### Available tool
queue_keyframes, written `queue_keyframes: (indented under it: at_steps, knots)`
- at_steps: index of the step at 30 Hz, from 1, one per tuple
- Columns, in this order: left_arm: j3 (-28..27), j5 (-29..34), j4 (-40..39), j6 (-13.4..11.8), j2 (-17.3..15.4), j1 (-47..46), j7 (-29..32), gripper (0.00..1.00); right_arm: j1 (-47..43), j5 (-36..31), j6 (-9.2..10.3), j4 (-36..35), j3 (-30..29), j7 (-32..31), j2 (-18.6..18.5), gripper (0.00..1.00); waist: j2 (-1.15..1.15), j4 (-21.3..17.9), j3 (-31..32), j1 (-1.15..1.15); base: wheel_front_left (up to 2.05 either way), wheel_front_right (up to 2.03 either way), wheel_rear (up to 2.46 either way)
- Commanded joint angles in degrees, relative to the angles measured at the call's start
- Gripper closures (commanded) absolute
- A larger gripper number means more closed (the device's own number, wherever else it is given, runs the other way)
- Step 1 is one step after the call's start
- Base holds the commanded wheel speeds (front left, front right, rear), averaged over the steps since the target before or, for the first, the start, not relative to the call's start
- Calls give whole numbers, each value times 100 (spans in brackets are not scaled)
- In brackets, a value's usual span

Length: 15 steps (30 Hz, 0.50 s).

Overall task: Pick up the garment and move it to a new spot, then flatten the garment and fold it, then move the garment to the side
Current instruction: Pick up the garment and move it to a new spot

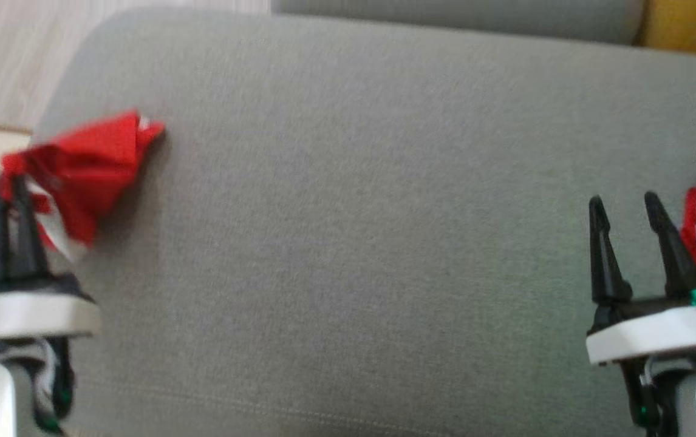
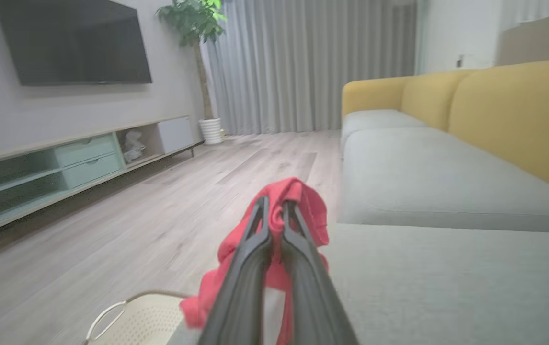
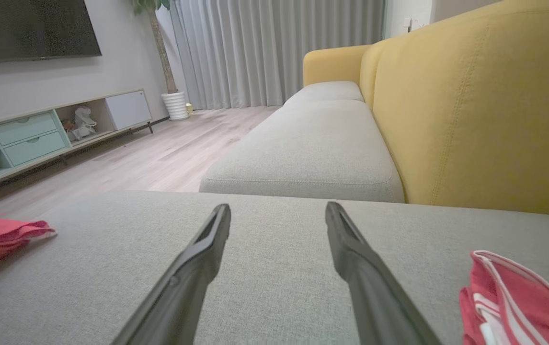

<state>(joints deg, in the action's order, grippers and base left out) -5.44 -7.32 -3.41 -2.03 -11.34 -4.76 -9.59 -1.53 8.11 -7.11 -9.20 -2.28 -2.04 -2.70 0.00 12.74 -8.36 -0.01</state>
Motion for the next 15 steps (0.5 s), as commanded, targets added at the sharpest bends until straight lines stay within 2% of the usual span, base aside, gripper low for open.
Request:
queue_keyframes:
  at_steps: [1,7,11,15]
  knots:
    - [-140,46,-352,-36,-89,-106,69,100,26,49,-37,-186,136,14,-19,0,0,-165,255,1,0,0,0]
    - [365,84,-1255,40,158,470,555,100,-231,156,-37,-194,183,-17,-19,0,0,-445,441,1,0,0,0]
    - [737,55,-1406,167,291,493,667,100,-267,214,-37,-210,231,-27,-19,0,0,-701,444,1,0,0,0]
    - [1159,-21,-1335,382,424,140,635,100,-175,304,-37,-233,306,-19,-18,0,0,-1089,256,1,0,0,0]
